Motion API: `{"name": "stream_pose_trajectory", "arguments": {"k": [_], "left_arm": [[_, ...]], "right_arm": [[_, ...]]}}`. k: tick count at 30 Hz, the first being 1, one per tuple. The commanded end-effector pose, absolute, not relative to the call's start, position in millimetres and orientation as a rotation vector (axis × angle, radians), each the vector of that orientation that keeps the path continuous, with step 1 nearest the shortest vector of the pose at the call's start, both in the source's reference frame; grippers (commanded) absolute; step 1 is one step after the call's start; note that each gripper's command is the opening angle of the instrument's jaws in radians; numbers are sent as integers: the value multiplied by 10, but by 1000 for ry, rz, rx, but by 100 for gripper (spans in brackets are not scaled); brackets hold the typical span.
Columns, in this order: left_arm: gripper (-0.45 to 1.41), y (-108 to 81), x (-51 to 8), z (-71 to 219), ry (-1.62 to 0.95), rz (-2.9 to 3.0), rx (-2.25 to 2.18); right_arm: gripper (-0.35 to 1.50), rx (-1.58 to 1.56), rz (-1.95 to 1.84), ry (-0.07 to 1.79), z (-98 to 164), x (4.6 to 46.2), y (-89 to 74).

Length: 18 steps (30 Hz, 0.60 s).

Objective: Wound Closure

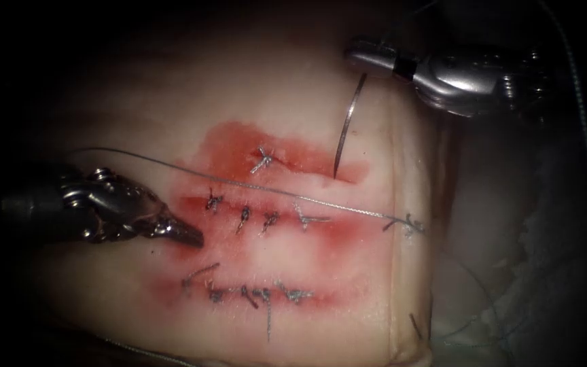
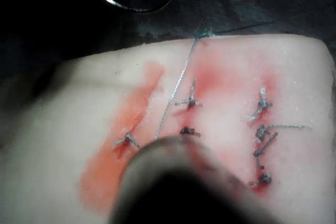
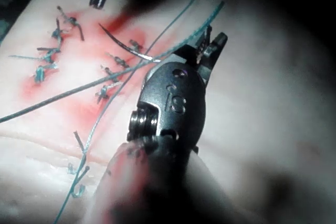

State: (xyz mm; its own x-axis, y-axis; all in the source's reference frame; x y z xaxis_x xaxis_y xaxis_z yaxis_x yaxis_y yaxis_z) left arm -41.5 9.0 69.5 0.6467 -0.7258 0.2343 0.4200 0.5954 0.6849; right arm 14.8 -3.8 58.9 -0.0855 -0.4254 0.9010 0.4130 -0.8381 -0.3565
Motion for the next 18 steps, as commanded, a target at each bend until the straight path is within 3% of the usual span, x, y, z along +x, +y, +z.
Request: {"name": "stream_pose_trajectory", "arguments": {"k": [1,6,12,18], "left_arm": [[-22,94,-420,697,-491,-749,627],[-45,94,-411,693,-359,-838,565],[-45,94,-398,688,-189,-819,350],[-45,92,-383,679,189,-628,-231]], "right_arm": [[-35,-1646,-1969,13,593,160,-42],[-35,-1645,-1969,11,591,164,-45],[-35,-1648,-1977,0,589,167,-48],[-35,-1647,-1981,-7,586,172,-51]]}}
